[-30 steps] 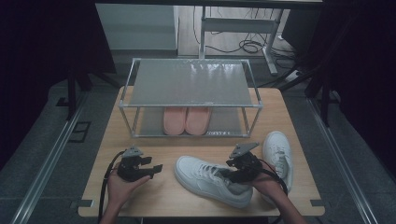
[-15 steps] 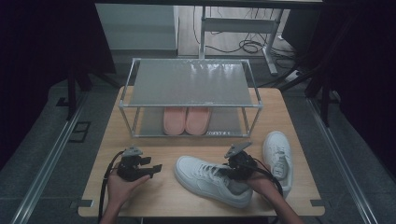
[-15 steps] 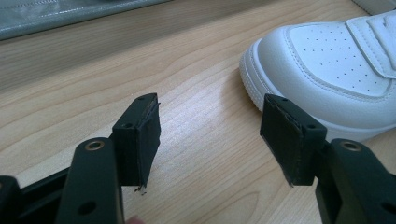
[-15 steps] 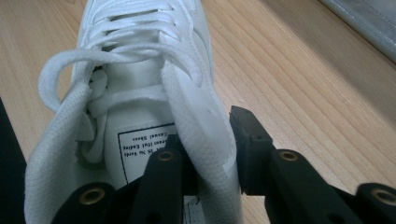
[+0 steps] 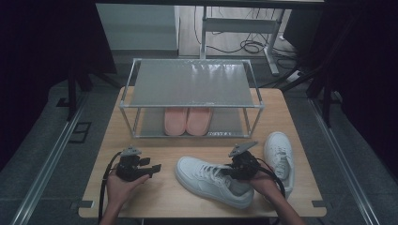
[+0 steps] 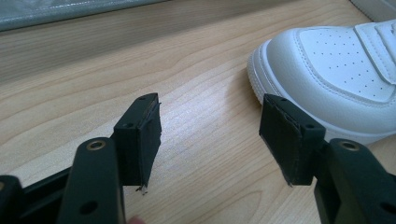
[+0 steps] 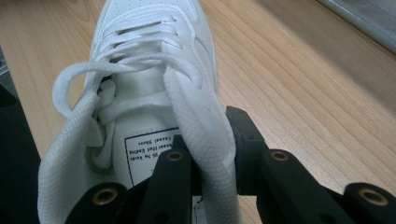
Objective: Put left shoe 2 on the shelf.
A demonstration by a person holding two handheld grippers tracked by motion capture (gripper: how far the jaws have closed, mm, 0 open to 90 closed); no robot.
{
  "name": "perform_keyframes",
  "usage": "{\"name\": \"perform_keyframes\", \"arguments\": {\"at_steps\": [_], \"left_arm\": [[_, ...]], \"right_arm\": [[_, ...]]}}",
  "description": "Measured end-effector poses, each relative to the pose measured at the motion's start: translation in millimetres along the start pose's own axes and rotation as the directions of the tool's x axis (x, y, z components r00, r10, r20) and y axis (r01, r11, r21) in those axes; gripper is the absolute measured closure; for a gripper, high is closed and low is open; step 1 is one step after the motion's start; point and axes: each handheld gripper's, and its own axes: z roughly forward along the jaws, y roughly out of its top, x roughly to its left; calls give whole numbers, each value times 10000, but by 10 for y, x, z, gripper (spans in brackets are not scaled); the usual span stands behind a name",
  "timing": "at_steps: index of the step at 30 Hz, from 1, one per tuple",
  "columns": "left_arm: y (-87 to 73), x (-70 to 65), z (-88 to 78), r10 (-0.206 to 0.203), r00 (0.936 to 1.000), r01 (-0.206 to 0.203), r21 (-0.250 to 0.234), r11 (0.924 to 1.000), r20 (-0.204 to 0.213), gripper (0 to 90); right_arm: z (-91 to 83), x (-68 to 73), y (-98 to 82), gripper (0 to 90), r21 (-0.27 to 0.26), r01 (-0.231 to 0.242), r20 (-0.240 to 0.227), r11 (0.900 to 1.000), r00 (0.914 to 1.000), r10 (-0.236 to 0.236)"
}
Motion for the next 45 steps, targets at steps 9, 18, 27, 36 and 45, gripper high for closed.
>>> {"name": "perform_keyframes", "arguments": {"at_steps": [9,18,27,36,45], "left_arm": [[1,11,-22,-68,10000,68,-65,10000,33,388],[2,11,-39,-163,9998,165,-216,9996,104,385],[2,-1,-23,-111,9999,113,-154,9998,124,385],[2,6,-29,-106,9999,107,-106,9999,102,387],[3,13,-38,-49,9999,50,-88,9999,103,389]], "right_arm": [[-73,35,23,804,-597,-223,-242,9980,9995,209],[-193,-24,-12,803,-1536,-686,-23,9858,9976,691],[-316,-68,7,808,-2144,-794,-114,9735,9968,787],[-416,-69,79,811,-2459,-630,-9,9672,9979,647],[-545,-24,199,814,-2949,-323,-159,9550,9995,289]]}}
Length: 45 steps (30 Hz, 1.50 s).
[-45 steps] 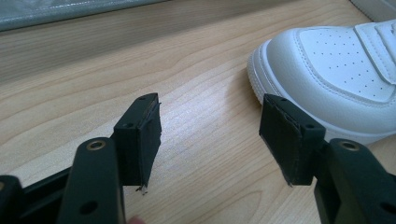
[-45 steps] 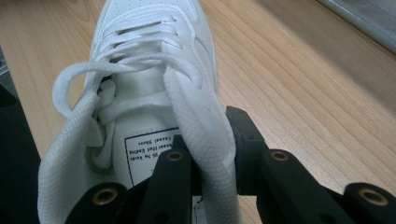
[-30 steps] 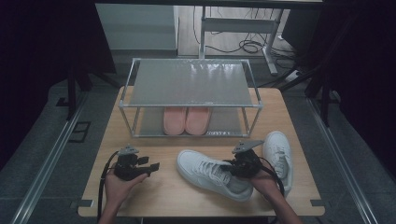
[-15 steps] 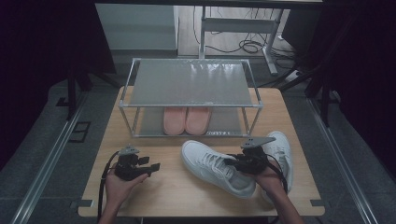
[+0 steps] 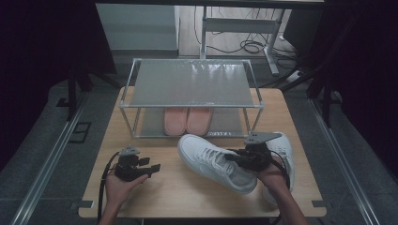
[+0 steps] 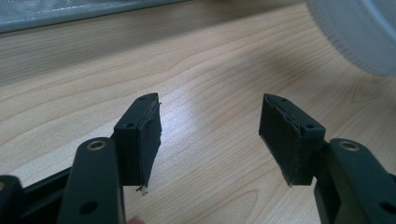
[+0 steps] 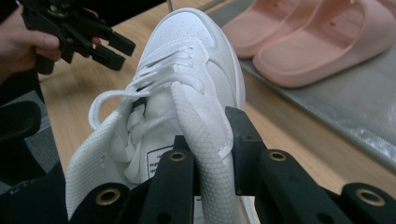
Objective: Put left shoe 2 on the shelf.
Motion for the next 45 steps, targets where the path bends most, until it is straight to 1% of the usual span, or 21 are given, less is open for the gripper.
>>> {"name": "perform_keyframes", "arguments": {"at_steps": [1,4,6,12,21,26,33,37,42,45], "left_arm": [[2,4,1,43,10000,-43,-7,10000,-6,389],[2,3,4,40,10000,-40,6,10000,-24,389],[2,2,6,45,10000,-45,12,10000,-23,389],[2,2,-7,-22,10000,22,4,10000,7,388],[2,8,-8,-14,10000,14,8,10000,-20,388],[3,16,-15,33,10000,-33,-25,10000,-10,388],[3,11,-2,42,10000,-42,34,10000,3,388],[3,11,0,42,10000,-42,38,10000,-3,388],[3,7,6,52,10000,-52,47,10000,24,388],[1,2,14,46,10000,-46,68,10000,61,388]], "right_arm": [[-10,12,38,813,-97,66,-37,9999,10000,-67],[-15,20,79,814,-176,171,-66,9997,9998,-173],[-19,34,120,814,-198,183,-95,9996,9998,-185],[-11,82,258,814,-285,438,-170,9986,9989,-443],[-15,150,520,815,-711,731,-313,9948,9967,-755],[-37,149,693,817,-985,788,-327,9920,9961,-823],[-53,145,793,817,-1129,820,-296,9902,9959,-859],[-55,137,858,818,-1192,781,-378,9898,9958,-831],[-58,134,997,818,-1289,782,-353,9886,9959,-833],[-64,131,1097,818,-1428,692,-307,9873,9968,-743]]}}
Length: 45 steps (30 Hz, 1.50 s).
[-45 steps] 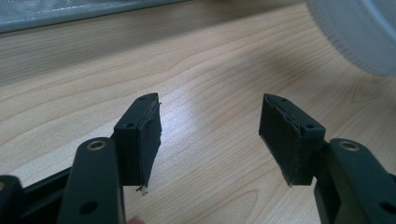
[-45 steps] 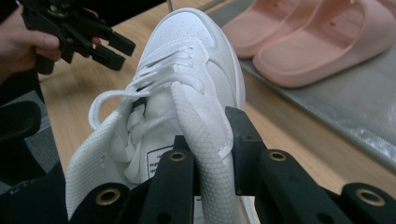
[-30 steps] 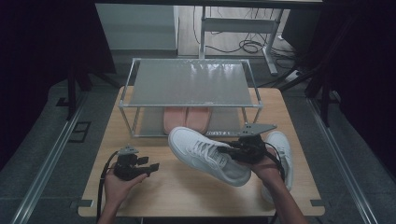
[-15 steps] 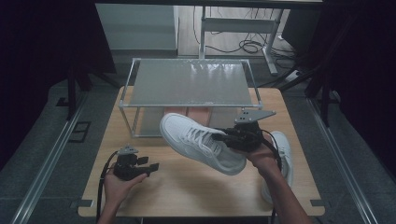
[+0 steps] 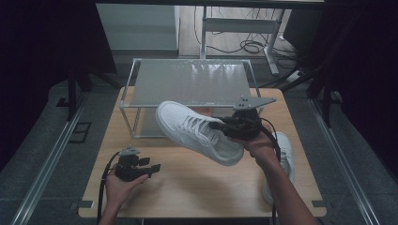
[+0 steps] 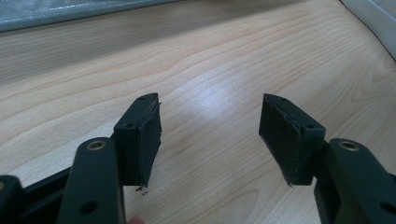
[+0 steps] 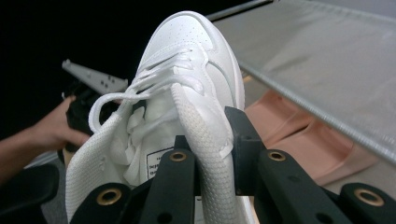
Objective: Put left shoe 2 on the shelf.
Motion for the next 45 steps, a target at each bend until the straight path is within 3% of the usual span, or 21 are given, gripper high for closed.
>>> {"name": "perform_keyframes", "arguments": {"at_steps": [13,23,29,38,45], "left_arm": [[0,13,-10,-4,10000,5,-55,10000,25,388],[2,-23,27,73,9999,-74,62,10000,145,389],[-3,-15,26,14,9999,-14,49,10000,107,388],[-2,-9,12,2,9999,-2,-9,10000,114,388],[-8,25,-24,-69,9999,70,-113,9999,106,388]], "right_arm": [[110,-148,431,819,-508,-462,354,9976,9982,481],[255,-345,671,818,-796,-1216,858,9894,9880,1283],[330,-402,795,818,-781,-1281,1033,9887,9853,1358],[499,-547,944,818,-857,-1879,1490,9784,9686,1990],[671,-647,1110,818,-1007,-2350,2081,9668,9452,2515]]}}
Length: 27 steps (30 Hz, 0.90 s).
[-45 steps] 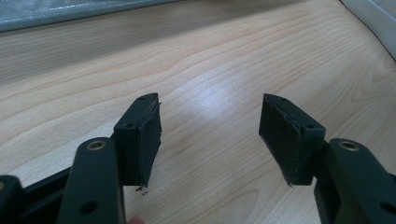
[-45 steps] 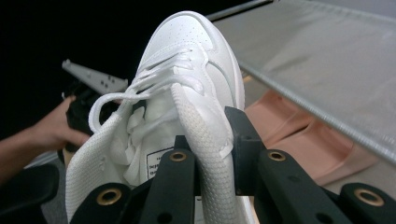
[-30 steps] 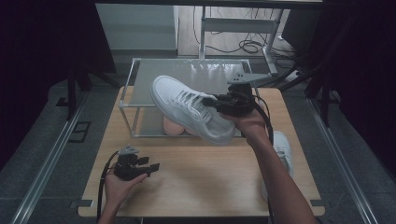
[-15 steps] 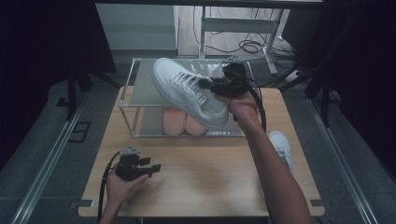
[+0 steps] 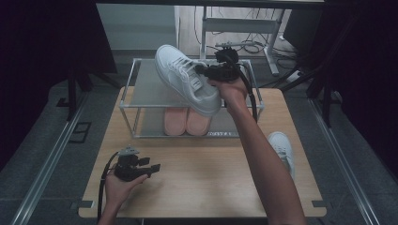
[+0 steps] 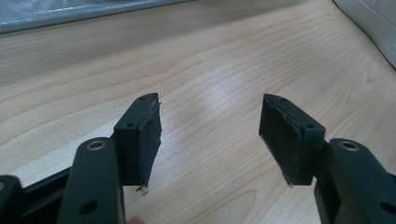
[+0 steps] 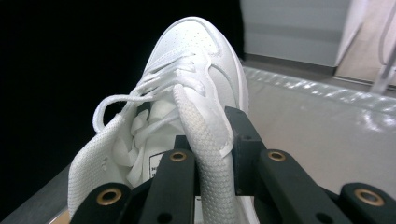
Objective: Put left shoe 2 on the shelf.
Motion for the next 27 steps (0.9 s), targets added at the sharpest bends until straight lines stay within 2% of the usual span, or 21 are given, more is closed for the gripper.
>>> {"name": "perform_keyframes", "arguments": {"at_steps": [3,4,5,6,10,19,21,27], "left_arm": [[-2,10,-9,-34,10000,34,-28,10000,23,389],[-1,12,-12,11,10000,-11,-42,10000,19,388],[-1,8,-12,4,10000,-3,-71,10000,68,388],[-1,3,-9,65,9999,-63,-129,9999,124,383],[2,-41,-1,109,9996,-102,-303,9995,241,380],[4,-57,1,266,9994,-258,-395,9989,208,375],[2,-54,-6,247,9994,-237,-427,9988,232,375],[-6,-39,-6,290,9995,-285,-374,9989,121,377]], "right_arm": [[74,-20,59,817,29,-193,241,9998,9995,192],[134,-56,95,818,56,-452,332,9990,9984,450],[134,-56,95,818,56,-452,332,9990,9984,450],[195,-100,125,818,63,-683,482,9976,9965,679],[285,-167,167,817,115,-911,799,9958,9927,899],[592,-384,206,817,235,-1820,1567,9830,9718,1761],[625,-399,209,817,251,-1822,1628,9829,9709,1758],[818,-479,205,815,360,-2188,1957,9751,9584,2078]]}}
